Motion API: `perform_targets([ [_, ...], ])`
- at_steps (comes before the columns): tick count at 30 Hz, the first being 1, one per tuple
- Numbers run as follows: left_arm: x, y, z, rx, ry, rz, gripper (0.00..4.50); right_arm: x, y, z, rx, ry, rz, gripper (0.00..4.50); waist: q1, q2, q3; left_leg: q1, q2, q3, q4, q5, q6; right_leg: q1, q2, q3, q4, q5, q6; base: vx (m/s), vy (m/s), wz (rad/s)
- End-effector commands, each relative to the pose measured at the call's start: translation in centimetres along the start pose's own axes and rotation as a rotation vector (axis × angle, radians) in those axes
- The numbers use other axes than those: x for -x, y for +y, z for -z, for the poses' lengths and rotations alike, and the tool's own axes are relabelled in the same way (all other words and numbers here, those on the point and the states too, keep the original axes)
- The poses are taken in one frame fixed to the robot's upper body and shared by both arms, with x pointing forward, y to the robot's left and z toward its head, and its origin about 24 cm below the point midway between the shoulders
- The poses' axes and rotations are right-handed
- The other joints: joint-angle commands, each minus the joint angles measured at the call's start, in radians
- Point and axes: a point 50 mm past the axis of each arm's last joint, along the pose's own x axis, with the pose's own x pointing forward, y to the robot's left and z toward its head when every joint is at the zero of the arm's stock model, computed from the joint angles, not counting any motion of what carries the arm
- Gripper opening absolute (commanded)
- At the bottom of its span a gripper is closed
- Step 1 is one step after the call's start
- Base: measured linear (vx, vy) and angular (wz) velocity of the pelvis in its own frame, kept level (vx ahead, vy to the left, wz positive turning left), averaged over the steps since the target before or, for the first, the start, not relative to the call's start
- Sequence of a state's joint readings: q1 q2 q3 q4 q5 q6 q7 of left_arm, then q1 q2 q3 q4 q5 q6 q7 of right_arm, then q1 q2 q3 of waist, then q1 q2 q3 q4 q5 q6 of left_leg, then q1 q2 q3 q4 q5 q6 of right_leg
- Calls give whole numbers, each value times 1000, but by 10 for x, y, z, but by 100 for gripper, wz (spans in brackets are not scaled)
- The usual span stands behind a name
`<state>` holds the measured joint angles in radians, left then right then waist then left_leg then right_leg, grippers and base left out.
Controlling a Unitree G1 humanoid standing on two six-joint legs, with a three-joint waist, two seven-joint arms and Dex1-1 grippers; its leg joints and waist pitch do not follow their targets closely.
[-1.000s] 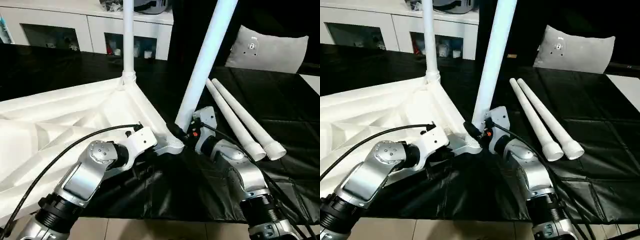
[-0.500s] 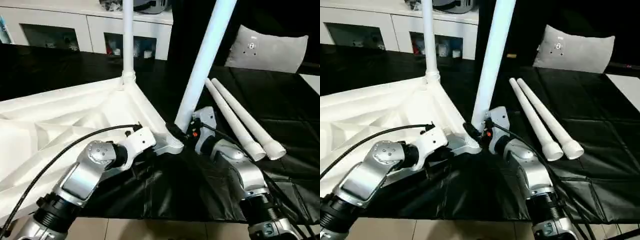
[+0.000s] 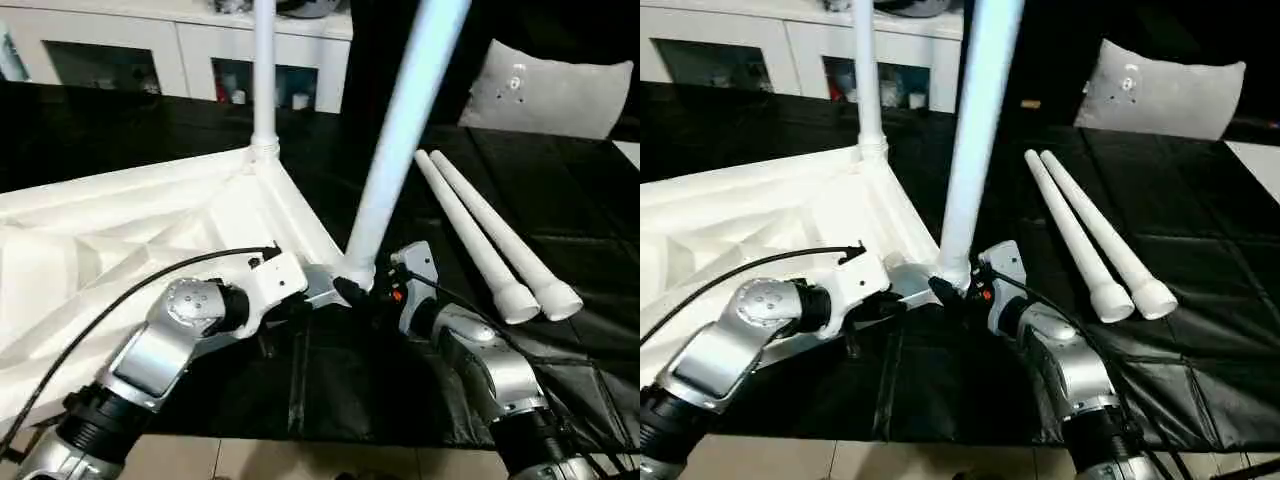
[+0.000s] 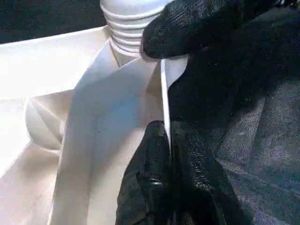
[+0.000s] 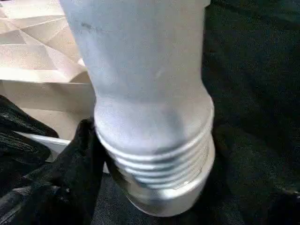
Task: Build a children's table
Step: Insert table leg to table base, then rotate leg to tighten
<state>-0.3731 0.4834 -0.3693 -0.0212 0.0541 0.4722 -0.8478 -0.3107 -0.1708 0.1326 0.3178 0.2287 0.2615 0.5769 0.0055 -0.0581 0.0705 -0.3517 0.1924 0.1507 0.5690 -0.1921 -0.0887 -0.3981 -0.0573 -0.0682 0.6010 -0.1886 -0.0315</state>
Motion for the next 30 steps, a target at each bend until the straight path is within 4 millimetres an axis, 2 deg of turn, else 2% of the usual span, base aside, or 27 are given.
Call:
perform_targets([
  [1, 9, 12, -4, -37, -1, -45, 0, 13, -14, 17, -25, 78, 67, 425, 3, 27, -63, -5, 33, 3, -59, -143, 23, 58, -68, 56, -65, -122, -207, 0, 0, 0],
  [4, 10, 13, -3, -45, -4, -34, 0, 18, -15, 15, -28, 62, 62, 449, 4, 26, -63, -4, 34, 3, -59, -157, 20, 58, -68, 55, -68, -152, -200, 0, 0, 0],
  [8, 10, 13, -2, -70, -8, 6, 0, 27, -17, 11, -8, 28, 22, 449, 9, 25, -65, -4, 33, 4, -57, -142, 31, 59, -67, 55, -66, -126, -197, 0, 0, 0],
  [9, 10, 13, 0, -96, -4, 37, 0, 35, -19, 5, 27, -3, -18, 449, 8, 25, -65, -3, 33, 4, -57, -145, 30, 59, -67, 55, -65, -128, -199, 0, 0, 0],
  [11, 10, 14, 1, -103, -2, 43, 0, 37, -19, 4, 35, -11, -28, 449, 13, 24, -64, -4, 33, 5, -56, -156, 36, 61, -68, 56, -67, -147, -192, 0, 0, 0],
  [14, 11, 14, 7, -163, 19, 132, 0, 56, -26, -8, 130, -14, -120, 449, 17, 24, -67, -4, 32, 5, -53, -156, 42, 62, -68, 54, -70, -171, -184, 0, 0, 0],
  [15, 11, 14, 7, -163, 19, 132, 0, 56, -26, -8, 130, -14, -120, 449, 19, 23, -67, -3, 32, 5, -53, -155, 46, 62, -67, 54, -71, -170, -182, 0, 0, 0],
  [19, 11, 14, 8, -196, 24, 207, 0, 65, -27, -19, 179, 0, -224, 449, 25, 23, -70, -3, 32, 7, -49, -130, 58, 63, -68, 54, -65, -132, -198, 0, 0, 0],
  [21, 11, 13, 8, -204, 17, 249, 0, 66, -25, -22, 202, 17, -273, 449, 29, 21, -73, -1, 34, 7, -48, -123, 61, 64, -69, 54, -61, -125, -204, 0, 0, 0],
  [22, 10, 11, 6, -221, 13, 307, 0, 65, -22, -23, 243, 52, -346, 449, 33, 24, -73, 1, 34, 7, -47, -121, 63, 61, -69, 53, -61, -121, -210, 0, 0, 0],
  [24, 10, 10, 6, -228, 15, 323, 0, 65, -20, -23, 251, 61, -365, 449, 33, 23, -72, -1, 35, 7, -46, -123, 64, 62, -70, 54, -58, -114, -219, 0, 0, 0],
  [26, 9, 9, 6, -244, 15, 362, 0, 63, -18, -23, 264, 84, -412, 449, 38, 23, -71, 4, 37, 8, -45, -151, 55, 58, -73, 54, -60, -154, -219, 0, 0, 0],
  [30, 8, 6, 4, -269, 12, 424, 0, 53, -15, -24, 293, 110, -454, 449, 42, 22, -71, 3, 38, 6, -46, -167, 37, 57, -72, 54, -58, -169, -218, 0, 0, 0],
])
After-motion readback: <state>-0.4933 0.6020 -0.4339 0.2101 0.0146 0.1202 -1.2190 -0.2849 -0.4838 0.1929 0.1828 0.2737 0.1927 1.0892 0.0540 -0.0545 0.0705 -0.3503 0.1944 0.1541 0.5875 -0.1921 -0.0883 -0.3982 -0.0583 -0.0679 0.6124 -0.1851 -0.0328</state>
